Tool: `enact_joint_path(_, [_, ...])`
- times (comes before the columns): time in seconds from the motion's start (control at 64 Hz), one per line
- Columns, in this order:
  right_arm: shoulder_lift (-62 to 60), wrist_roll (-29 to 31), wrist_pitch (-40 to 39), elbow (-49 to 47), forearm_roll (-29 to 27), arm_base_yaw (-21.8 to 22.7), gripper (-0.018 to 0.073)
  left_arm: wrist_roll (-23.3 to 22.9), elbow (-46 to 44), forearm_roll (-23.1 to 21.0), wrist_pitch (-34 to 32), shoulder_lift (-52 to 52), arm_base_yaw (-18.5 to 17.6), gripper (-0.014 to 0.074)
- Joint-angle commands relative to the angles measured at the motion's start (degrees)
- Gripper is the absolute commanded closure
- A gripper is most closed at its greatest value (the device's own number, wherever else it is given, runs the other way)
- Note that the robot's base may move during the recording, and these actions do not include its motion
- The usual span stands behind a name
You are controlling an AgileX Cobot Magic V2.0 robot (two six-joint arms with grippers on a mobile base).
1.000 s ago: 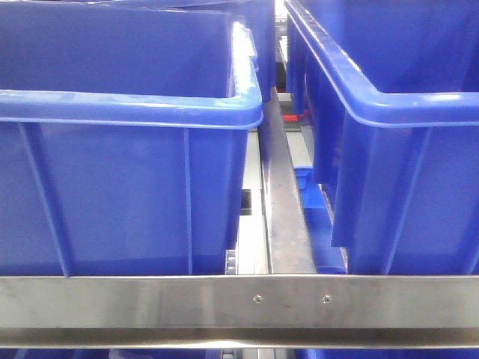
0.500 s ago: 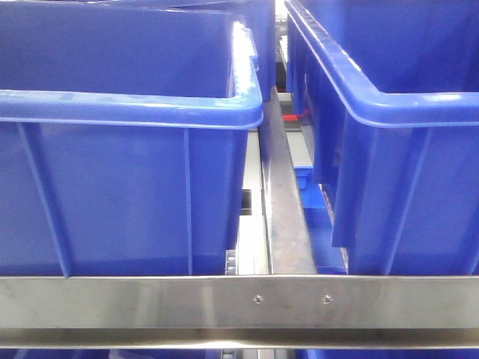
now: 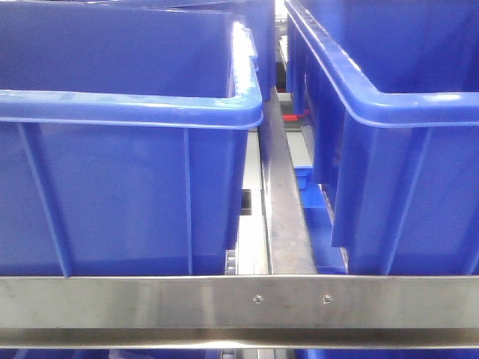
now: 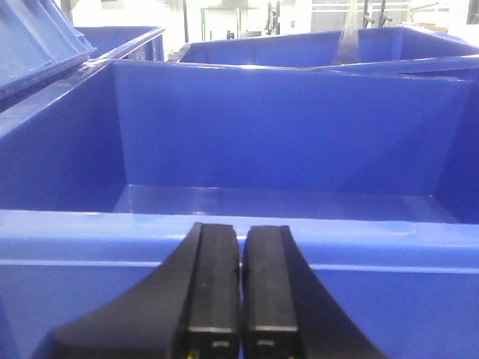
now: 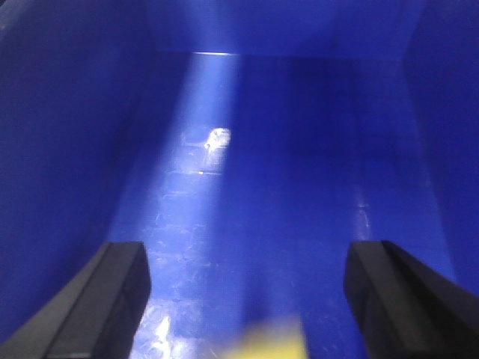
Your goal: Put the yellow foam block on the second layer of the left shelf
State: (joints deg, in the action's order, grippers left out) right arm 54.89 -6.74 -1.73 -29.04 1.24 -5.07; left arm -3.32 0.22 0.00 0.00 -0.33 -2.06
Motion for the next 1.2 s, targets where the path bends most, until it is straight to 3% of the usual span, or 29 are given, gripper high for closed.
enact_joint_path(0.0, [-0.5,-0.3,-3.6,-3.8,-0.1,0.2,-0.0064,-0.2,1.5,-0.3,-4.7,-1.0,-0.3,0.0472])
enact_joint_path(0.109, [-0.9,-0.3,-5.8,-5.8,-0.1,0.3,-0.0058,-0.2,1.5,-0.3,-4.7,-1.0,-0.3,0.0472])
enact_joint_path(0.188, [-1.4,-0.2,-6.9,-7.0,-0.1,1.0,-0.0003,-0.2,1.5,-0.3,-4.7,-1.0,-0.3,0.0472])
enact_joint_path(0.281, [-2.1,-0.2,-7.4,-7.1,-0.1,3.5,0.0149,-0.2,1.5,-0.3,-4.7,-1.0,-0.3,0.0472])
enact_joint_path(0.438, [-2.9,-0.2,-7.0,-7.1,-0.1,11.2,0.0525,-0.2,1.5,-0.3,-4.7,-1.0,-0.3,0.0472])
enact_joint_path(0.516, [-4.0,-0.2,-6.1,-7.1,-0.1,14.4,0.0494,-0.2,1.5,-0.3,-4.7,-1.0,-0.3,0.0472])
enact_joint_path(0.609, [-5.8,-0.2,-5.7,-6.1,-0.1,15.2,0.0506,-0.2,1.5,-0.3,-4.7,-1.0,-0.3,0.0472])
enact_joint_path(1.062, [-29.5,-0.1,-10.4,15.1,2.5,2.2,0.0505,-0.2,1.5,-0.3,-4.7,-1.0,-0.3,0.0472])
enact_joint_path(1.188, [-35.8,-0.1,-10.5,19.4,2.5,0.3,0.0505,-0.2,1.5,-0.3,-4.7,-1.0,-0.3,0.0472])
